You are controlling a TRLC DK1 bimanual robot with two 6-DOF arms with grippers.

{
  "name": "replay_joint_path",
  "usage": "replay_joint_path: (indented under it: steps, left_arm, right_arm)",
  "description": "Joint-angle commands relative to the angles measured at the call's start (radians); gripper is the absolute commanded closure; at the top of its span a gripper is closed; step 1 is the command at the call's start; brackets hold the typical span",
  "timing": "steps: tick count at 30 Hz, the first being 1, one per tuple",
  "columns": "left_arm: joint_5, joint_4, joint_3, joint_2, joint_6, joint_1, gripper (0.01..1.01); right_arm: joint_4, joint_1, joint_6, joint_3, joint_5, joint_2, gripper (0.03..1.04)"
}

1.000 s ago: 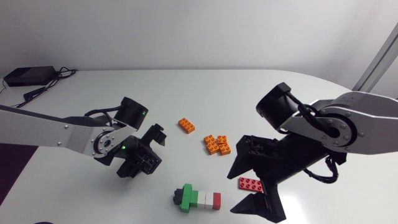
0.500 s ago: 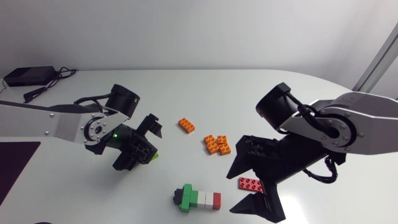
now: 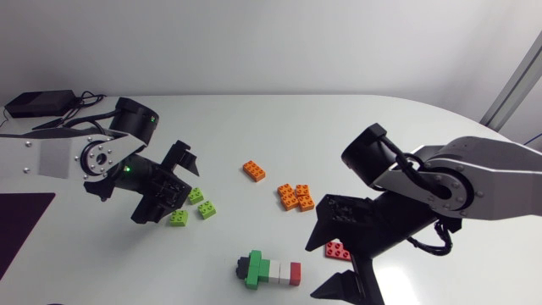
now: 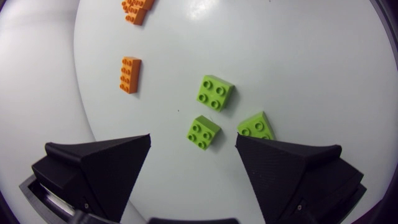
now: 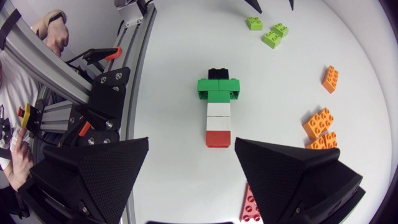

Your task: Separate the duplo bricks

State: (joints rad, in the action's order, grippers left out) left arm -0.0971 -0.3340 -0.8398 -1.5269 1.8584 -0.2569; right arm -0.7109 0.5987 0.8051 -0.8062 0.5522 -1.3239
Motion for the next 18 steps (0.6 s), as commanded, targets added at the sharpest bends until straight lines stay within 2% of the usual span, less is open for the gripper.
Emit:
replay_joint_path:
  steps: [1, 9, 18]
  left_arm:
    - [0.005, -0.007, 0.021, -0.033, 0.05, 0.028, 0.072]
    - [0.008, 0.007, 0.059, -0.067, 0.056, 0.045, 0.072]
    - [0.008, 0.047, 0.048, -0.13, 0.041, 0.025, 0.07]
  right_arm:
    - [0.001, 0.007, 0.016, 0.03, 0.0, -0.008, 0.07]
    - [-0.001, 0.006, 0.016, 0.035, 0.005, -0.005, 0.07]
    - [-0.001, 0.001, 0.017, 0.041, 0.005, 0.0, 0.07]
